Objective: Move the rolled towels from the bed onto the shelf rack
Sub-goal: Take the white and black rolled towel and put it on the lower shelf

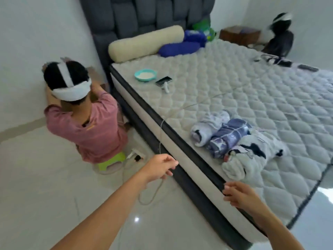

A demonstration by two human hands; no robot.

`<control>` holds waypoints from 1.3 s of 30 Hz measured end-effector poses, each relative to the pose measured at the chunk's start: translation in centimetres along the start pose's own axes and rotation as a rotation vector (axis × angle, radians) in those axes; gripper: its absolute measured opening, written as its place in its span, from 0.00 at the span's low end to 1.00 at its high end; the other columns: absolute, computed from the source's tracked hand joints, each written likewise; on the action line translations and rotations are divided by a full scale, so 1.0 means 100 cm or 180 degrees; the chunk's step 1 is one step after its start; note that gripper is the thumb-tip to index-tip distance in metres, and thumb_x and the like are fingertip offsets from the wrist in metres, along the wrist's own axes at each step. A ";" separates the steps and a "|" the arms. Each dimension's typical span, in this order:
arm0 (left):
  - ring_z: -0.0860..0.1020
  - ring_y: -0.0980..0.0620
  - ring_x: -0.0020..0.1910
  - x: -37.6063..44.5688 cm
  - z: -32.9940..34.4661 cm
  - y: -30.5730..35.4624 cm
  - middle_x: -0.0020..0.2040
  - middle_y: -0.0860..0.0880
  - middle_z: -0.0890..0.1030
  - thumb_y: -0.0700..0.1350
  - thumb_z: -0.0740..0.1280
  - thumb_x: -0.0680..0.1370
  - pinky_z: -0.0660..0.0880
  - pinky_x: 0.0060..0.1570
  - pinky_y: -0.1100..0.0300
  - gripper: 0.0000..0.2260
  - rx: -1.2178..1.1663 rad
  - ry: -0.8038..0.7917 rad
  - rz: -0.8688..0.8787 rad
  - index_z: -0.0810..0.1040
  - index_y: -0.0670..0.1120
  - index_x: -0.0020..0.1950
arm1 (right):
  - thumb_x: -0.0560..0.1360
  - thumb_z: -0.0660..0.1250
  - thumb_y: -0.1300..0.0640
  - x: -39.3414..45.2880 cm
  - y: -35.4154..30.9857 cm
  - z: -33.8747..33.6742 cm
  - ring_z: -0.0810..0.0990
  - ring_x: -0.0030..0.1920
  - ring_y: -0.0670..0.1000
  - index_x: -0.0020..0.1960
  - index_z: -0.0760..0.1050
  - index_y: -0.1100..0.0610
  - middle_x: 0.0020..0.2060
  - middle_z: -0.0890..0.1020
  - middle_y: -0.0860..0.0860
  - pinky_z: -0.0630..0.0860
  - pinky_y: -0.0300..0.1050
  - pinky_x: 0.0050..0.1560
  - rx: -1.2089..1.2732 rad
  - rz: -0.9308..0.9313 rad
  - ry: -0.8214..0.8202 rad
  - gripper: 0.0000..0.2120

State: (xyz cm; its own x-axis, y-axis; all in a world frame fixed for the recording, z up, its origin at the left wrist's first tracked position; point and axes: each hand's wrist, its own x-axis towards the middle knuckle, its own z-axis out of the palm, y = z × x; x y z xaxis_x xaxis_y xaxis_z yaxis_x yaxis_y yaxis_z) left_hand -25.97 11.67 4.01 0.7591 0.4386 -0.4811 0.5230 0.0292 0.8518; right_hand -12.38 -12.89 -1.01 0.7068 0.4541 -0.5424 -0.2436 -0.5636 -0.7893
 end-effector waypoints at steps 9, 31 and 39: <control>0.76 0.49 0.37 0.147 0.092 0.065 0.39 0.46 0.76 0.46 0.65 0.79 0.74 0.36 0.56 0.07 -0.1610 -0.0773 -0.1265 0.74 0.44 0.45 | 0.77 0.65 0.58 0.047 0.008 -0.050 0.80 0.42 0.55 0.52 0.75 0.60 0.44 0.80 0.57 0.74 0.43 0.39 0.1218 0.0738 0.1037 0.07; 0.65 0.38 0.71 0.264 0.243 0.049 0.74 0.46 0.65 0.52 0.72 0.72 0.66 0.60 0.29 0.32 -0.1055 -0.0494 -0.2694 0.64 0.50 0.73 | 0.71 0.71 0.45 0.277 0.015 -0.228 0.69 0.66 0.60 0.67 0.65 0.57 0.66 0.69 0.56 0.69 0.58 0.62 0.1363 0.1484 0.1151 0.31; 0.71 0.42 0.57 0.265 0.258 0.049 0.69 0.43 0.70 0.48 0.72 0.74 0.73 0.53 0.37 0.28 -0.1249 -0.0157 -0.2627 0.65 0.48 0.71 | 0.47 0.77 0.36 0.322 0.043 -0.206 0.81 0.50 0.57 0.65 0.69 0.55 0.54 0.81 0.54 0.81 0.55 0.48 0.1446 0.1716 0.0888 0.51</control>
State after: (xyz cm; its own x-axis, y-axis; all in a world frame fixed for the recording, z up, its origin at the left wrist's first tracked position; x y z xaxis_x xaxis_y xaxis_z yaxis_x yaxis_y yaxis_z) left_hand 6.67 0.26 -9.88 0.2232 0.1043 -0.9692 0.7445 0.6235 0.2386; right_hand 23.04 -14.93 -15.96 0.5395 -0.0292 -0.8415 -0.8100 -0.2909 -0.5092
